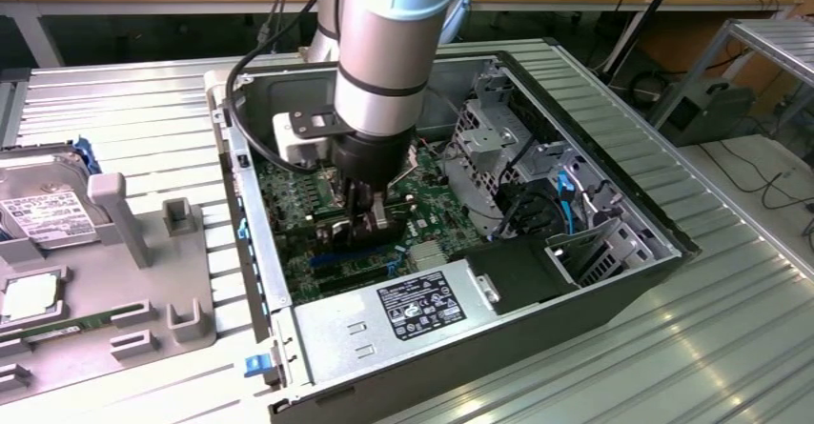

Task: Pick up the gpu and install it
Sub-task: 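Insert the gpu into the slot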

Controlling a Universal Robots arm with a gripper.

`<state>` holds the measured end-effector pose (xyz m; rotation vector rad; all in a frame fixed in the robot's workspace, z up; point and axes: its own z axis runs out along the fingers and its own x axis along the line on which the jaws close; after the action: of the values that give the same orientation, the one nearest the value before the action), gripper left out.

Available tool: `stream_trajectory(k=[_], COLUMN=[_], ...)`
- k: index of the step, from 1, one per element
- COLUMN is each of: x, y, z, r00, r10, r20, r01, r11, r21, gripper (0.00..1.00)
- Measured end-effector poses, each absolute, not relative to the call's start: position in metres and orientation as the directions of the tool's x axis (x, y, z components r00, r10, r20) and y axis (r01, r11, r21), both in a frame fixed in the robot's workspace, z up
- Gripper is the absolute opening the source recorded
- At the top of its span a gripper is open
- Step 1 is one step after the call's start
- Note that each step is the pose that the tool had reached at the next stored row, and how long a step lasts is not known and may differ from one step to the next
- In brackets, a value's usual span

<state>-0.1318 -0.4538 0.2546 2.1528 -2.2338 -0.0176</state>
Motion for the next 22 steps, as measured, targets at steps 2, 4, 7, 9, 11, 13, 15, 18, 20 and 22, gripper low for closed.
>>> stream_trajectory(k=[2, 4, 7, 9, 11, 13, 15, 18, 20, 22], x=[-0.1321, -0.1323, -0.1324, -0.1324, -0.1325, -0.1325, -0.1325, -0.1325, -0.1326, -0.1326], y=[-0.4538, -0.4538, -0.4535, -0.4533, -0.4528, -0.4520, -0.4518, -0.4517, -0.4518, -0.4519], z=[0.2535, 0.2523, 0.2522, 0.2533, 0.2541, 0.2541, 0.2536, 0.2500, 0.2509, 0.2507], r00=[-0.037, -0.037, -0.037, -0.037, -0.037, -0.037, -0.037, -0.037, -0.037, -0.037], r10=[-0.999, -0.999, -0.999, -0.999, -0.999, -0.999, -0.999, -0.999, -0.999, -0.999], r20=[0.021, 0.020, 0.020, 0.020, 0.021, 0.021, 0.021, 0.019, 0.021, 0.021], r01=[-0.999, -0.999, -0.999, -0.999, -0.999, -0.999, -0.999, -0.999, -0.999, -0.999], r11=[0.037, 0.037, 0.037, 0.037, 0.037, 0.037, 0.037, 0.037, 0.037, 0.037], r21=[0.036, 0.035, 0.035, 0.035, 0.036, 0.036, 0.035, 0.031, 0.031, 0.031], gripper=[0.27, 0.27, 0.27, 0.27, 0.27, 0.27, 0.27, 0.27, 0.27, 0.27])
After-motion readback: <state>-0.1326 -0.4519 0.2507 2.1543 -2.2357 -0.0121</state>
